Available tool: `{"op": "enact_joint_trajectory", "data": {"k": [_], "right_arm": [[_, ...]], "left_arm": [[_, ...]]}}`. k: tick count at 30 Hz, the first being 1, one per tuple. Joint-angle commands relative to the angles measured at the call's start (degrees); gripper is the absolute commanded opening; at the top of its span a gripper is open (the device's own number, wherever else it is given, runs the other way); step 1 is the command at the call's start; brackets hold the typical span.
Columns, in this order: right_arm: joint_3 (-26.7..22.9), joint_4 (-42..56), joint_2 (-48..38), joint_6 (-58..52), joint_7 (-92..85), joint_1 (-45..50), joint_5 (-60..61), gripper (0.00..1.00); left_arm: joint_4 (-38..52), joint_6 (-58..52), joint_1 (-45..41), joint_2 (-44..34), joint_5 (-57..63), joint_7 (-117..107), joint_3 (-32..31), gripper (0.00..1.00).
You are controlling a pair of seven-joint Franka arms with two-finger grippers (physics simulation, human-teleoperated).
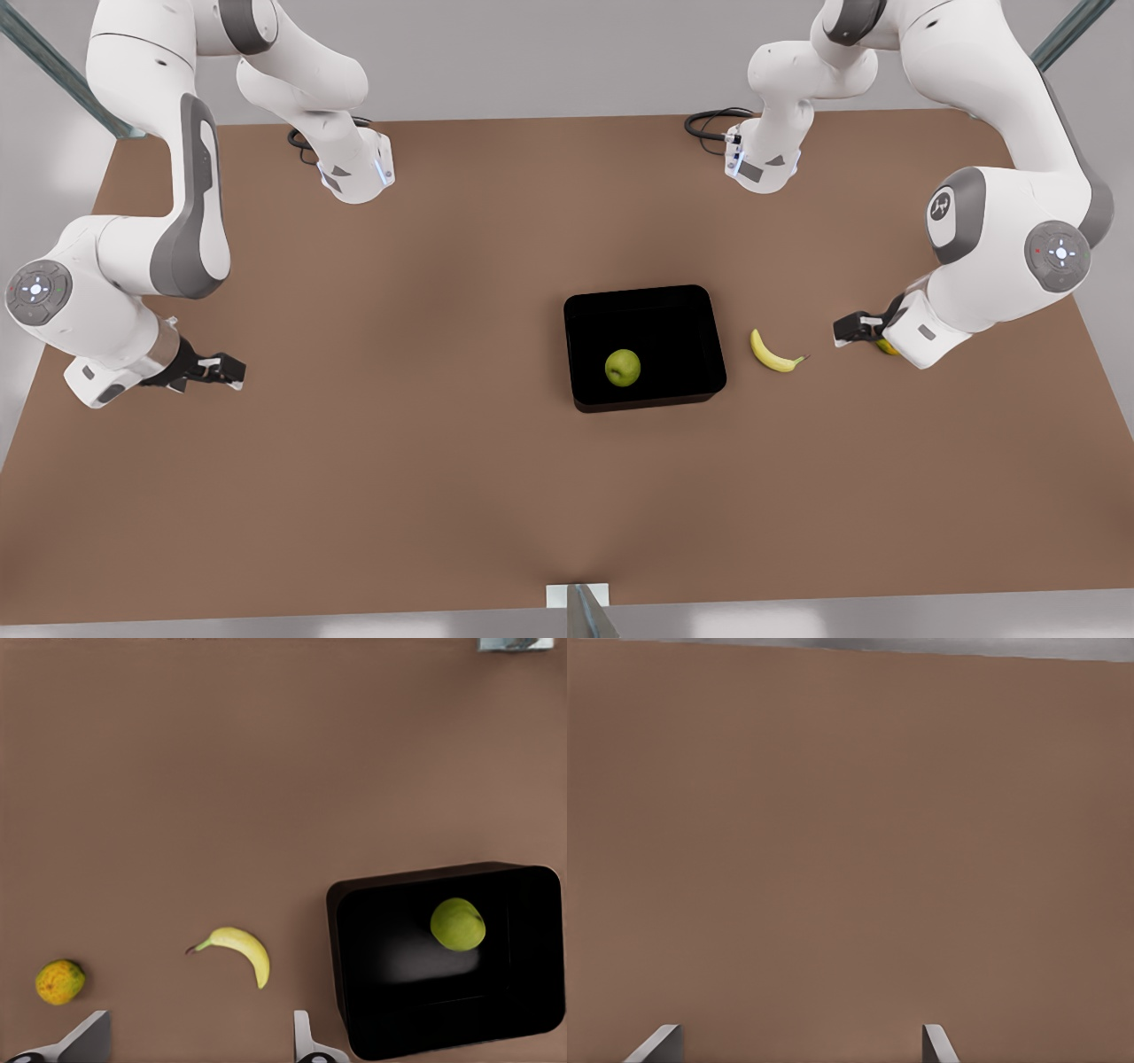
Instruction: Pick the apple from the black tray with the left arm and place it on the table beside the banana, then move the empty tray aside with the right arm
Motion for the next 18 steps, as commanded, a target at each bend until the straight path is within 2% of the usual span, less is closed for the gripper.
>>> {"op": "enact_joint_trajectory", "data": {"k": [1,5,6,8,9,10,12,13,15,17,18], "right_arm": [[0.0,0.0,-0.1,1.0,-1.5,0.0,0.1,1.0],[0.0,0.1,0.0,1.0,-1.5,0.0,0.0,1.0],[0.0,0.0,0.0,1.0,-1.5,0.0,0.0,1.0],[0.0,0.1,0.0,1.0,-1.5,0.0,0.0,1.0],[0.0,0.0,0.0,1.0,-1.6,0.0,0.0,1.0],[0.2,0.0,1.5,1.3,-1.8,1.1,-0.6,1.0],[-0.3,4.9,9.5,1.8,-1.8,1.1,-0.7,1.0],[-0.3,5.5,10.3,1.8,-2.0,1.1,-0.7,1.0],[-0.4,7.4,9.0,0.3,-1.8,0.9,-0.5,1.0],[-0.5,10.7,7.9,-4.9,-1.7,0.9,-0.5,1.0],[-0.6,11.9,7.9,-6.4,-1.5,0.8,-0.3,1.0]], "left_arm": [[0.0,0.7,0.0,-0.1,0.1,1.2,0.0,1.0],[-0.3,0.7,0.1,0.0,-1.1,0.5,0.1,1.0],[-1.3,5.2,-2.0,0.8,-0.3,0.1,-0.4,1.0],[-0.8,5.2,-9.3,3.2,4.0,-6.5,-0.4,1.0],[-3.7,4.1,-12.8,2.8,3.6,-12.2,-0.6,1.0],[-4.7,4.4,-18.2,3.4,2.9,-18.5,-0.9,1.0],[-5.2,6.4,-21.5,5.5,-0.5,-25.7,-1.0,1.0],[-6.4,6.4,-22.6,6.5,-0.7,-27.8,-1.0,1.0],[-16.0,19.3,-26.8,5.3,-0.6,-35.4,-1.0,1.0],[-27.3,32.6,-27.5,2.8,-0.5,-35.7,-0.8,1.0],[-29.8,34.9,-27.6,0.8,-0.5,-35.0,-0.9,1.0]]}}
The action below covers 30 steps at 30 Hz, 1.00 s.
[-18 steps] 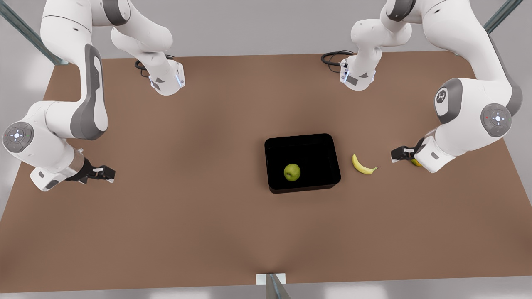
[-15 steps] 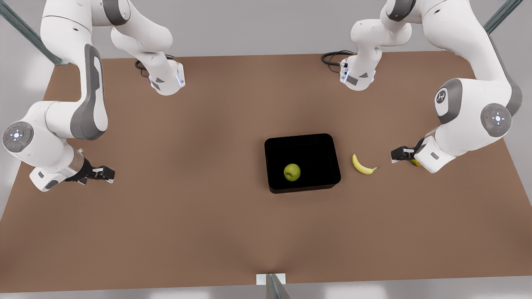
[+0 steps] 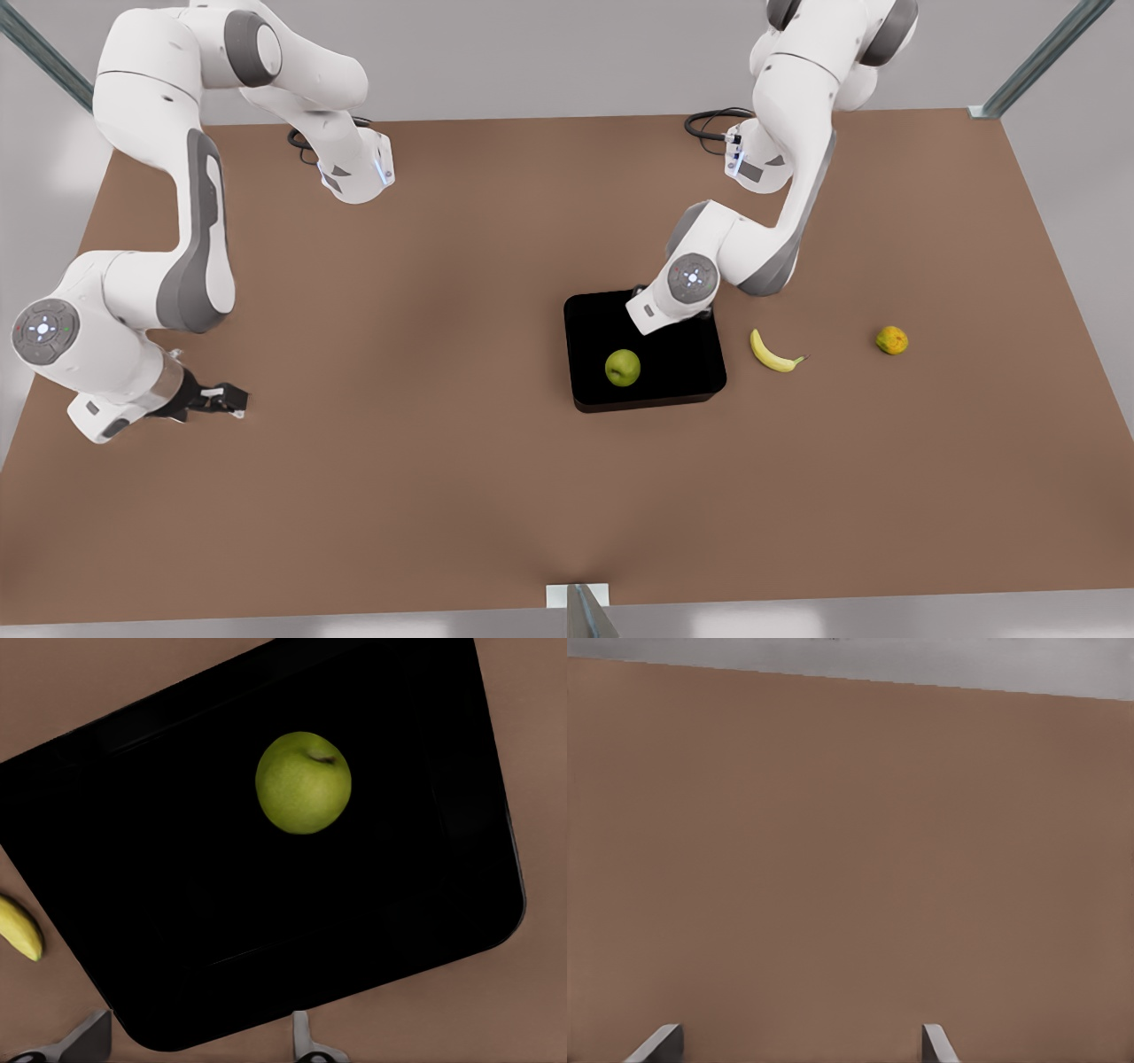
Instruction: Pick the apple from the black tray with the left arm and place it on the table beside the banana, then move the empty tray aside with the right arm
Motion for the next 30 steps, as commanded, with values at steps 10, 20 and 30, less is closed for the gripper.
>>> {"op": "enact_joint_trajectory", "data": {"k": [10,20,30], "right_arm": [[-0.1,1.4,-0.1,-4.9,-0.6,-0.3,0.6,1.0],[0.1,1.4,-0.2,-4.9,-0.5,-0.3,0.6,1.0],[0.2,1.3,-0.1,-4.9,-0.5,-0.3,0.6,1.0]], "left_arm": [[8.5,18.0,-2.2,10.3,5.6,-32.2,0.2,1.0],[6.0,22.8,-3.3,12.2,6.3,-33.9,0.2,1.0],[6.1,27.7,-3.5,14.3,7.7,-34.2,0.2,1.0]]}}
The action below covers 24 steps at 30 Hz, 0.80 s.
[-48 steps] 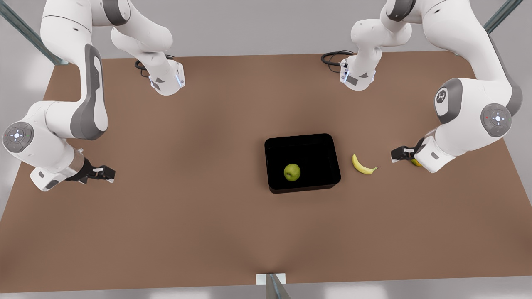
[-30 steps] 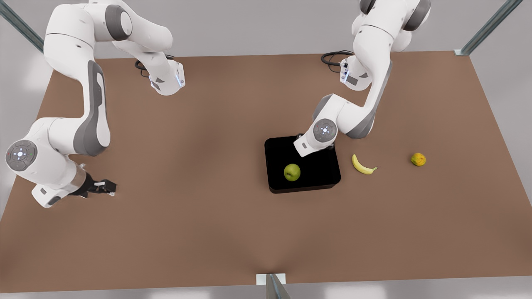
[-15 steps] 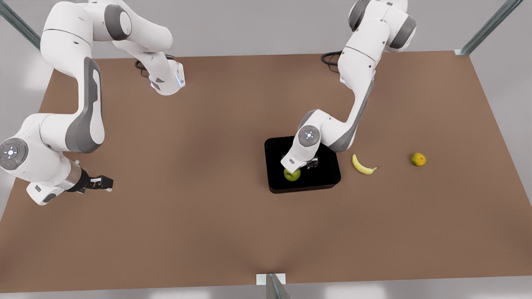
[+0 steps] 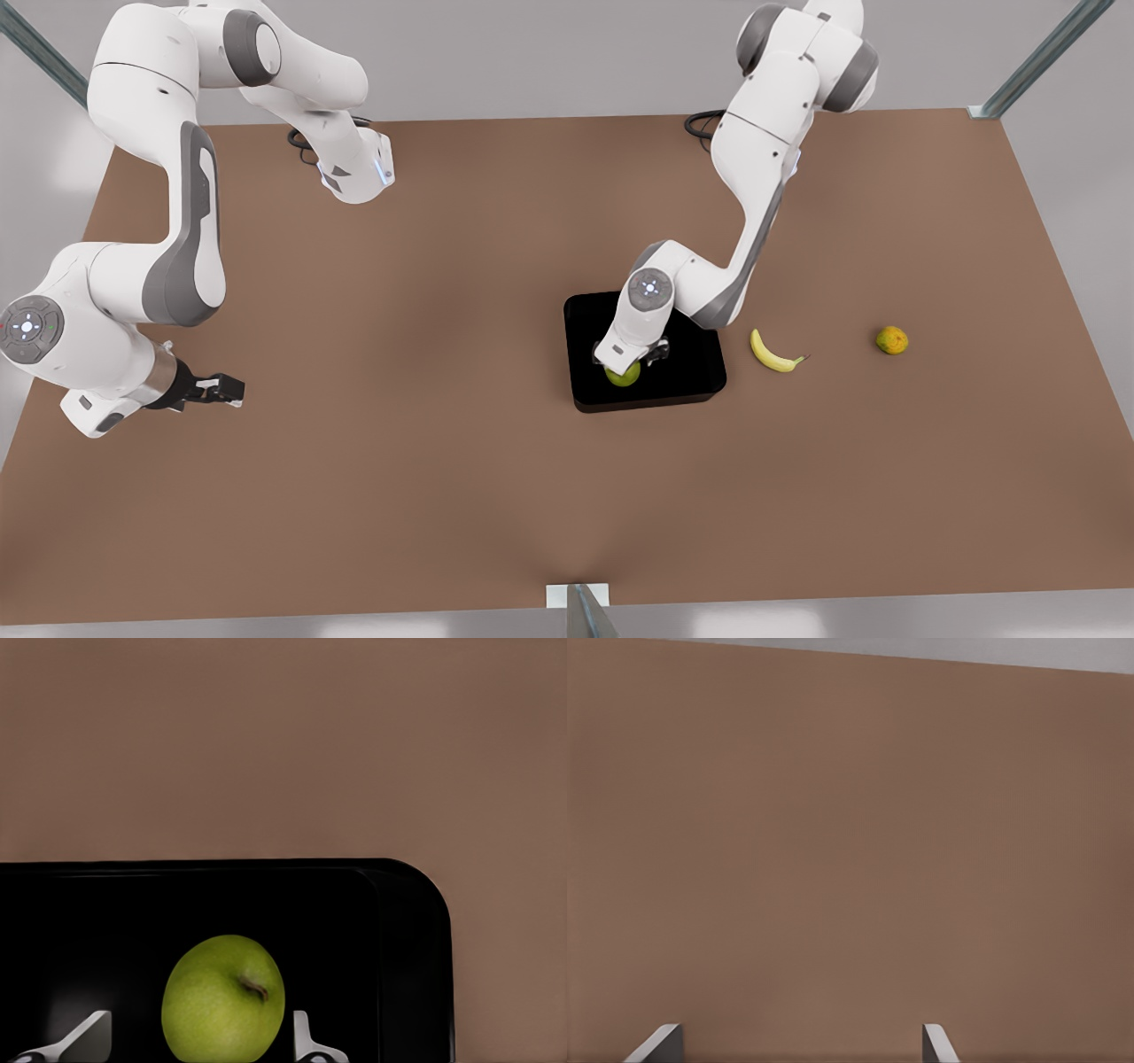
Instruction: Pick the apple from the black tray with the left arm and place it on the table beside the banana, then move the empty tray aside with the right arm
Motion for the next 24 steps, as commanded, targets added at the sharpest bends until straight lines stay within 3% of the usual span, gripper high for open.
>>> {"op": "enact_joint_trajectory", "data": {"k": [1,24], "right_arm": [[0.0,0.0,-0.1,-0.1,-0.1,0.0,0.0,1.0],[-0.2,0.0,-0.1,-0.2,-0.1,-0.1,0.0,1.0]], "left_arm": [[0.0,2.2,0.0,0.3,0.5,-7.4,0.0,1.0],[-2.6,9.9,-0.3,5.3,3.4,-7.8,0.1,1.0]]}}
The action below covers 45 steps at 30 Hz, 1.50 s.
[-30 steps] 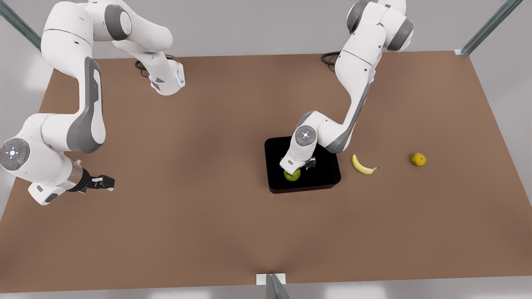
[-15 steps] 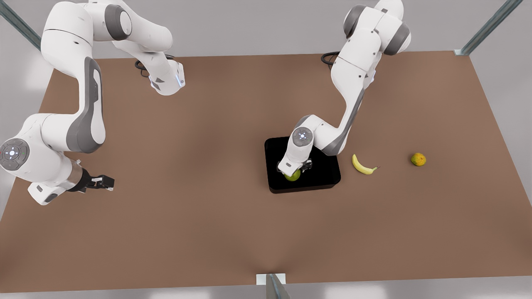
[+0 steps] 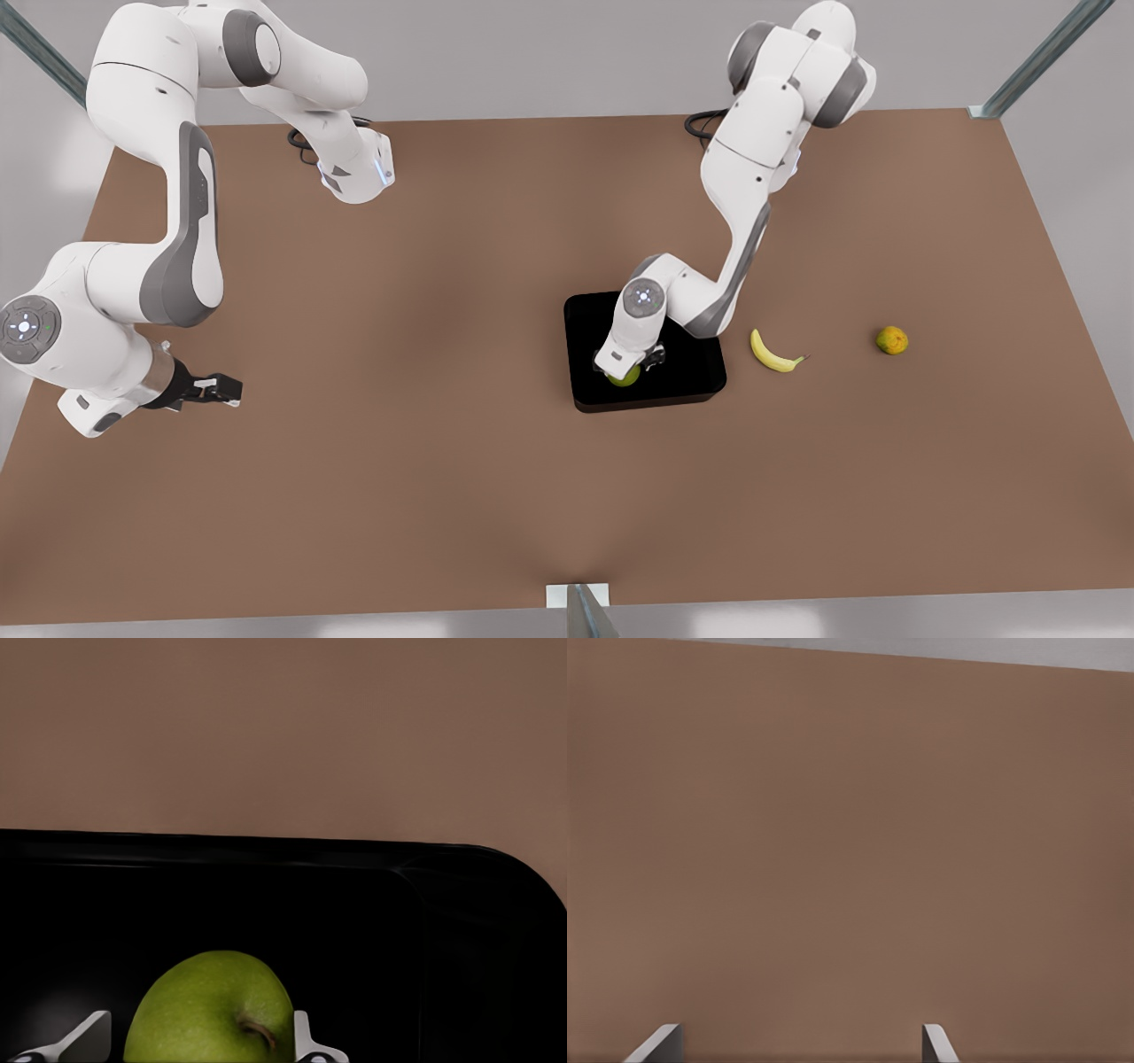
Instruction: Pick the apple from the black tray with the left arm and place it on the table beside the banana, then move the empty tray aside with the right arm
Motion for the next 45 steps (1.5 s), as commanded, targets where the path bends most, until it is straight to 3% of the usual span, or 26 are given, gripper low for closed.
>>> {"op": "enact_joint_trajectory", "data": {"k": [1,6,9,13,19,20,22,26,29,31,32,35,36,41,42,44,45], "right_arm": [[0.0,0.0,0.0,0.0,-0.1,0.0,0.1,1.0],[0.0,0.0,-0.1,0.0,-0.1,0.1,0.0,1.0],[0.1,0.0,0.0,0.0,-0.1,0.1,0.0,1.0],[0.2,0.0,0.0,0.0,-0.1,0.2,-0.1,1.0],[0.4,0.0,0.0,0.0,-0.1,0.2,-0.2,1.0],[2.4,0.3,0.0,0.0,-0.1,0.4,-0.3,1.0],[4.8,7.6,1.2,-8.7,3.4,4.9,-0.4,1.0],[4.7,9.4,1.1,-12.6,29.3,22.8,-0.4,1.0],[5.2,9.5,1.1,-12.9,40.0,31.9,-0.5,1.0],[5.7,9.1,1.5,-12.1,58.4,34.0,2.6,0.95],[5.7,7.6,1.6,-6.4,60.5,33.8,4.5,1.0],[5.7,0.8,1.2,5.6,73.9,33.8,7.7,1.0],[5.7,-1.6,1.3,11.3,77.2,33.8,10.6,1.0],[8.0,-8.1,2.3,24.4,81.7,35.3,9.6,1.0],[9.4,-11.6,2.2,30.6,83.9,35.4,7.4,1.0],[10.7,-12.9,2.5,33.9,86.4,35.3,0.6,1.0],[11.1,-12.9,3.3,34.0,86.1,35.2,-1.7,1.0]], "left_arm": [[0.0,2.0,0.0,0.4,0.1,-2.5,0.0,1.0],[0.0,2.1,0.0,0.7,0.1,-2.6,0.0,1.0],[0.0,2.1,-0.1,0.7,0.1,-4.0,0.0,0.75],[-2.7,1.2,-0.1,-2.6,0.1,-3.5,0.0,0.75],[-2.0,-27.2,5.2,-17.8,-1.5,11.8,0.4,0.76],[-1.8,-31.0,8.5,-20.6,-1.7,17.3,0.3,0.76],[-1.9,-33.3,14.5,-22.6,-2.2,26.0,0.4,0.76],[-2.3,-32.1,23.3,-22.6,-1.6,42.0,3.8,0.76],[-2.5,-25.2,30.1,-18.3,-1.6,49.8,3.8,0.76],[-2.5,-19.5,34.9,-14.4,-1.6,57.3,3.8,0.76],[-2.5,-16.8,36.6,-12.1,-1.6,59.8,3.8,0.77],[-2.5,-12.8,37.7,-8.4,-1.5,60.6,3.9,0.83],[-2.5,-12.9,37.7,-8.4,-1.2,60.6,3.9,1.0],[-1.9,-13.9,37.4,-10.1,-1.1,57.7,3.8,1.0],[2.5,-23.5,37.2,-14.3,-1.9,57.0,3.1,1.0],[15.8,-47.1,37.5,-20.6,-18.2,52.7,3.5,1.0],[11.1,-49.9,36.9,-28.4,-14.9,50.2,2.9,1.0]]}}
